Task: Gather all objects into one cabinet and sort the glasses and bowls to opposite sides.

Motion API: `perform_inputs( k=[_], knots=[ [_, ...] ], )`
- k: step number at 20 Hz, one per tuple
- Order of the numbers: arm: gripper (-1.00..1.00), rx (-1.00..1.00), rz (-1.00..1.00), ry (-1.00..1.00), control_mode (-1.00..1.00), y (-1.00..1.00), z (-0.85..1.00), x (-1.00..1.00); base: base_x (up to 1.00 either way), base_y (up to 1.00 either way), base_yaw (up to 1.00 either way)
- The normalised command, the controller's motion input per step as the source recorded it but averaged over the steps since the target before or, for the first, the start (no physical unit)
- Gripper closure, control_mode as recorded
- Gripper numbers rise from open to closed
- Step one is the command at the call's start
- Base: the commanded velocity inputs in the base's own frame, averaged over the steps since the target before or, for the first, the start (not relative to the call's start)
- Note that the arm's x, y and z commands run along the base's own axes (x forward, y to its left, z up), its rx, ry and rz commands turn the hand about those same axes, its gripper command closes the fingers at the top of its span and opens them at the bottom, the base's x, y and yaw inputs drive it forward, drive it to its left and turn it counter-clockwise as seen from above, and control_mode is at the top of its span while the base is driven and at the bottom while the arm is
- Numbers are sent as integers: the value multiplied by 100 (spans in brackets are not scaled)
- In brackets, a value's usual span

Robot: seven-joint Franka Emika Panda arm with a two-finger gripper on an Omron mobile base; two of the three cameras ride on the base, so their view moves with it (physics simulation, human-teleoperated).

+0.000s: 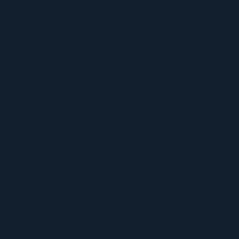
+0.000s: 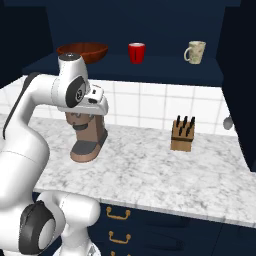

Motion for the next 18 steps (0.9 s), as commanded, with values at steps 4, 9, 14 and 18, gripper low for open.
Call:
perform_inputs(
  k=[4, 9, 14, 18],
  knots=[
    [-100, 0, 0, 0, 100, 0, 0, 0, 0, 0, 0],
    [-100, 0, 0, 0, 100, 0, 0, 0, 0, 0, 0],
    [-100, 0, 0, 0, 100, 0, 0, 0, 0, 0, 0],
    [-100, 0, 0, 0, 100, 0, 0, 0, -1, 0, 0]
  ],
)
